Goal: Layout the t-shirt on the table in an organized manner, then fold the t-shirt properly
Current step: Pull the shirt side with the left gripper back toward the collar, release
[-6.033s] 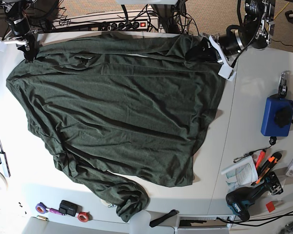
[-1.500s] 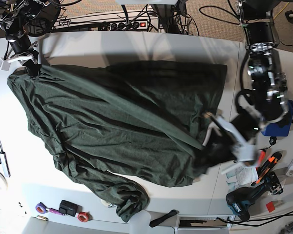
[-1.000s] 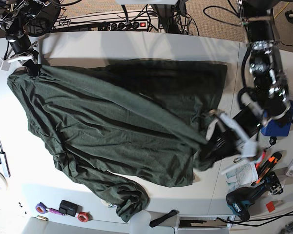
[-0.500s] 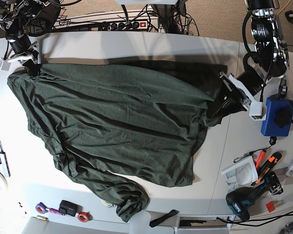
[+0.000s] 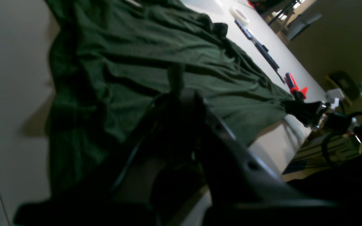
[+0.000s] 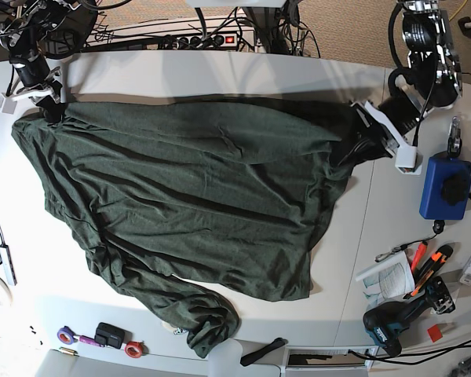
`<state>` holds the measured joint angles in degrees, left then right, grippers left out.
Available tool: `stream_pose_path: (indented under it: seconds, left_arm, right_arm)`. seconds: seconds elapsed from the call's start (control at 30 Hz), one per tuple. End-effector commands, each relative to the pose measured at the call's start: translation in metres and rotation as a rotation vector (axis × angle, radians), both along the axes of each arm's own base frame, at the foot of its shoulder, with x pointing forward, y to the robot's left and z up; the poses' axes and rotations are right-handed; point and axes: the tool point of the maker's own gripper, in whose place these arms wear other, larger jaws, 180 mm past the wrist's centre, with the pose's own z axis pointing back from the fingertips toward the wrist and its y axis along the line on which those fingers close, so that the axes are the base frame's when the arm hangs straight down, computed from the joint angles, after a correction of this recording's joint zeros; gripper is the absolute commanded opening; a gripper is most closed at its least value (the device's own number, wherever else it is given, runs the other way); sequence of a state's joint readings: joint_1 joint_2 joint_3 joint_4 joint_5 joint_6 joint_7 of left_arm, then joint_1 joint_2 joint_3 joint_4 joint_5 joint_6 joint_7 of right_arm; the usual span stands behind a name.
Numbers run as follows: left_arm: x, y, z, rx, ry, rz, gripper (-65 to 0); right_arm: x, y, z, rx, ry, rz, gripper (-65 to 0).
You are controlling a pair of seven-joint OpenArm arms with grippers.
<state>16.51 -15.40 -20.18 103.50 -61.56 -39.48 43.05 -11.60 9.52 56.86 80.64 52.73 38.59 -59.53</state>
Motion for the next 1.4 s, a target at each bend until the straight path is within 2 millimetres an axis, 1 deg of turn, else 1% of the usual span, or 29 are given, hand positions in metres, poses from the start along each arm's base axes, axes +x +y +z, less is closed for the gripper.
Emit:
stream_pose_path:
  seconds: [0.0,0.13,0.2,0.3,0.33,0.37,0.57,0.6,0.67,0.7,0.73,0.87,0.9,0.97,1.13,1.2,1.27,1.37]
  left_arm:
    - [0.002,0.001,0.014,-0.024,-0.046,0.002,-65.0]
    - [0.001,0.002,0.005,0.027,-0.03,-0.001,-65.0]
    - [0.001,0.002,0.004,0.03,-0.029,-0.002,-64.5]
    - [0.001,0.002,0.004,0.03,-0.029,-0.001,-46.9]
    - [0.001,0.002,0.004,0.029,-0.029,-0.001,-42.9]
    - [0.001,0.002,0.004,0.03,-0.029,-0.001,-40.7]
    - [0.002,0.003,0.006,0.025,-0.035,0.003,-40.0]
    - [0.002,0.003,0.006,0.024,-0.036,0.004,-40.1]
    - [0.003,0.003,0.008,0.016,-0.046,0.011,-40.1]
    - [0.004,0.004,0.01,0.011,-0.052,0.016,-40.1]
    - [0.005,0.004,0.012,0.004,-0.061,0.023,-40.1]
    - [0.008,0.011,0.016,0.001,-0.076,0.047,-40.1]
    - [0.009,0.016,0.017,0.006,-0.081,0.061,-40.1]
    - [0.013,0.032,0.023,0.008,-0.1,0.108,-40.1]
    - [0.017,0.095,0.051,-0.013,-0.177,0.288,-40.1]
    - [0.015,0.118,0.061,-0.001,-0.202,0.345,-40.1]
    - [0.012,0.136,0.066,0.025,-0.212,0.383,-40.1]
    - [0.008,0.158,0.074,0.073,-0.226,0.421,-40.1]
  right_arm:
    - [0.007,-0.009,0.017,-0.029,-0.053,-0.007,-65.0]
    - [0.007,-0.009,0.017,-0.029,-0.053,-0.007,-65.0]
    - [0.007,-0.009,0.017,-0.029,-0.053,-0.007,-65.0]
    - [0.007,-0.009,0.016,-0.029,-0.051,-0.005,-65.0]
    - [0.007,-0.008,0.016,-0.029,-0.051,-0.005,-65.0]
    - [0.007,-0.008,0.016,-0.029,-0.051,-0.005,-65.0]
    - [0.007,-0.008,0.017,-0.029,-0.052,-0.005,-65.0]
    - [0.007,-0.008,0.017,-0.026,-0.057,-0.005,-63.4]
    - [0.008,-0.008,0.018,-0.026,-0.059,-0.006,-52.4]
    - [0.008,-0.008,0.019,-0.021,-0.068,-0.007,-48.3]
    - [0.009,-0.008,0.021,-0.013,-0.082,-0.008,-46.1]
    - [0.015,-0.006,0.036,0.014,-0.167,-0.006,-46.1]
    - [0.015,-0.007,0.038,0.018,-0.18,-0.012,-46.1]
    - [0.012,-0.012,0.044,0.023,-0.204,-0.035,-46.1]
    - [-0.002,-0.031,0.053,0.016,-0.228,-0.102,-46.1]
    - [-0.009,-0.036,0.061,0.039,-0.266,-0.123,-46.1]
    - [-0.016,-0.042,0.068,0.05,-0.293,-0.147,-46.1]
    - [-0.025,-0.05,0.071,0.046,-0.301,-0.176,-46.1]
